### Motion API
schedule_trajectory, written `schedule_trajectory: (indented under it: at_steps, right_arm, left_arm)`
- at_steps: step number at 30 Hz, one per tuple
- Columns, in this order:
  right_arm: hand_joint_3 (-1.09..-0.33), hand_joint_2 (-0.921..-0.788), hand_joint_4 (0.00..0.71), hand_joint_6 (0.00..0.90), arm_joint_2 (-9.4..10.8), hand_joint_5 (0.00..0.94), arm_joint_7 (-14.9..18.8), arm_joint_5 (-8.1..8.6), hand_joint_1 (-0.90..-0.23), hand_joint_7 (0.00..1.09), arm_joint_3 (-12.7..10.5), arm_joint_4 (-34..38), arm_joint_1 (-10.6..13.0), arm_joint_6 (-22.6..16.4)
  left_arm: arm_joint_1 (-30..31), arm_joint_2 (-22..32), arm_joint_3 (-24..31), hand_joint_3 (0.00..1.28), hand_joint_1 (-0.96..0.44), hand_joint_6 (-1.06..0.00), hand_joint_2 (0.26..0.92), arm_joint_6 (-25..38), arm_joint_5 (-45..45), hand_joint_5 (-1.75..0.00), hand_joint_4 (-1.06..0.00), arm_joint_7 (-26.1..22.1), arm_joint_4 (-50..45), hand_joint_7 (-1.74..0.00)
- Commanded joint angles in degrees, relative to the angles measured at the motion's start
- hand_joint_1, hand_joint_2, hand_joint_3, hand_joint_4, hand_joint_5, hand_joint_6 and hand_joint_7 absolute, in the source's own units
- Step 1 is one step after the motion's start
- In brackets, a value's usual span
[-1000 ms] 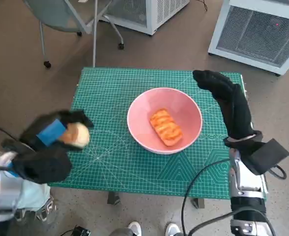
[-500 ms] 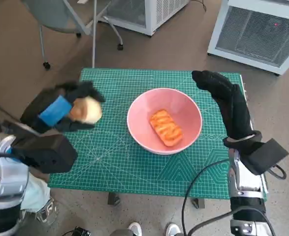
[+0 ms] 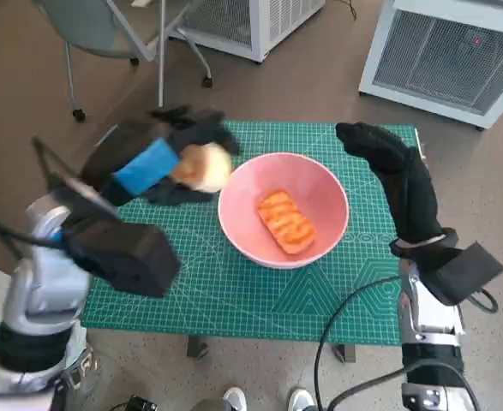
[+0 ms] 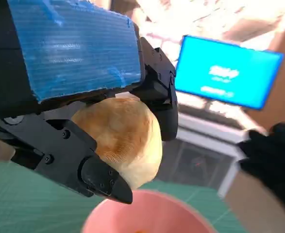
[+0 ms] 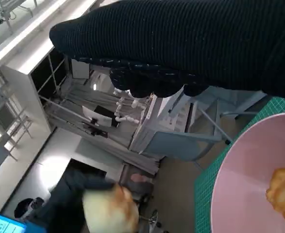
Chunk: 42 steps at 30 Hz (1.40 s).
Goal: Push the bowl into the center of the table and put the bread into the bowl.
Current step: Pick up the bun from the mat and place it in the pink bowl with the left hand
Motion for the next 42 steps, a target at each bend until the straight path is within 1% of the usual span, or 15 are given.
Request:
schedule_trajectory:
  at_steps: [1, 11, 14, 16, 18, 19, 20, 21, 22, 23, 25, 27, 29, 32, 42]
  right_arm:
    - [-0.745, -0.921, 0.238, -0.001, 0.06, 0.007, -0.73, -0.09, -0.619, 0.52, -0.06, -0.39, 1.28, 0.72]
    - [-0.747, -0.921, 0.240, -0.001, -0.05, 0.007, -1.55, -0.25, -0.617, 0.51, -0.36, -1.79, 1.99, 1.15]
    - [-0.749, -0.921, 0.240, -0.001, -0.05, 0.006, -1.70, -0.07, -0.616, 0.51, -0.53, -2.32, 2.35, 1.29]
    - [-0.750, -0.921, 0.239, -0.001, -0.01, 0.006, -1.69, 0.24, -0.616, 0.51, -0.70, -2.70, 2.57, 1.42]
    - [-0.751, -0.921, 0.239, -0.001, 0.07, 0.006, -1.61, 0.71, -0.616, 0.51, -0.95, -2.93, 2.69, 1.60]
    - [-0.751, -0.921, 0.239, -0.001, 0.09, 0.005, -1.58, 0.88, -0.615, 0.51, -1.05, -2.97, 2.70, 1.67]
    - [-0.752, -0.921, 0.238, -0.001, 0.12, 0.005, -1.51, 1.12, -0.614, 0.51, -1.17, -2.98, 2.70, 1.67]
    - [-0.753, -0.921, 0.238, -0.001, 0.14, 0.005, -1.48, 1.26, -0.611, 0.51, -1.25, -2.98, 2.70, 1.67]
    - [-0.753, -0.921, 0.237, -0.001, 0.15, 0.004, -1.46, 1.34, -0.610, 0.51, -1.28, -2.98, 2.70, 1.68]
    - [-0.754, -0.921, 0.237, -0.001, 0.17, 0.004, -1.42, 1.50, -0.608, 0.51, -1.36, -2.97, 2.69, 1.66]
    - [-0.756, -0.921, 0.236, -0.001, 0.19, 0.004, -1.39, 1.66, -0.606, 0.50, -1.42, -2.97, 2.68, 1.66]
    - [-0.756, -0.921, 0.236, -0.001, 0.16, 0.003, -1.39, 1.76, -0.606, 0.50, -1.40, -2.97, 2.68, 1.66]
    - [-0.757, -0.921, 0.236, -0.001, 0.21, 0.003, -1.44, 2.35, -0.609, 0.50, -1.58, -3.68, 2.90, 1.92]
    - [-0.757, -0.921, 0.236, -0.001, 0.18, 0.003, -1.57, 2.81, -0.610, 0.50, -1.69, -4.45, 3.08, 2.08]
    - [-0.757, -0.921, 0.239, -0.001, 0.51, 0.004, -1.94, 3.09, -0.605, 0.51, -1.97, -5.78, 3.06, 2.31]
  left_arm:
    - [-6.72, -5.32, -5.29, 0.05, 0.00, -0.65, 0.917, -2.42, 2.32, -1.21, -0.74, 1.39, 6.97, -1.05]
    - [-10.46, -10.13, -10.13, 0.03, 0.00, -0.66, 0.915, -12.61, 4.75, -1.15, -0.77, 5.52, 21.68, -1.06]
    - [-11.05, -11.29, -10.91, 0.04, 0.00, -0.63, 0.919, -14.14, 3.97, -1.15, -0.75, 4.51, 25.41, -1.10]
    - [-11.35, -12.02, -11.05, 0.06, 0.00, -0.60, 0.919, -13.08, 2.24, -1.17, -0.73, 1.61, 26.97, -1.13]
    - [-11.80, -12.61, -11.51, 0.12, 0.00, -0.53, 0.920, -8.93, 0.97, -1.23, -0.66, -3.24, 27.66, -1.22]
    - [-12.00, -12.77, -11.67, 0.17, -0.03, -0.43, 0.896, -7.19, 0.73, -0.97, -0.54, -5.06, 27.81, -1.02]
    - [-12.19, -12.84, -11.93, 0.17, -0.03, -0.42, 0.893, -5.03, 0.41, -0.83, -0.53, -7.34, 28.01, -0.88]
    - [-12.29, -12.86, -12.07, 0.14, -0.08, -0.40, 0.886, -3.73, 0.25, -0.55, -0.47, -8.73, 28.09, -0.63]
    - [-12.34, -12.88, -12.10, 0.12, -0.09, -0.40, 0.886, -2.96, 0.19, -0.44, -0.45, -9.53, 28.05, -0.52]
    - [-12.30, -12.94, -12.19, 0.09, -0.11, -0.40, 0.890, -1.66, 0.19, -0.28, -0.42, -10.59, 27.92, -0.36]
    - [-12.24, -13.06, -12.19, 0.05, -0.18, -0.38, 0.882, -0.13, 0.31, -0.12, -0.34, -11.76, 27.60, -0.18]
    - [-12.21, -13.15, -12.12, 0.04, -0.20, -0.37, 0.880, 0.60, 0.45, -0.06, -0.31, -12.30, 27.29, -0.11]
    - [-11.32, -12.80, -12.54, 0.02, -0.23, -0.37, 0.873, 1.35, 1.63, -0.02, -0.28, -12.14, 25.85, -0.07]
    - [-9.84, -12.34, -12.34, 0.02, -0.25, -0.37, 0.869, 1.71, 2.37, -0.01, -0.27, -11.25, 23.64, -0.05]
    - [-6.24, -10.26, -9.43, 0.01, -0.27, -0.38, 0.866, 0.05, 1.03, 0.00, -0.24, -8.69, 16.84, -0.04]
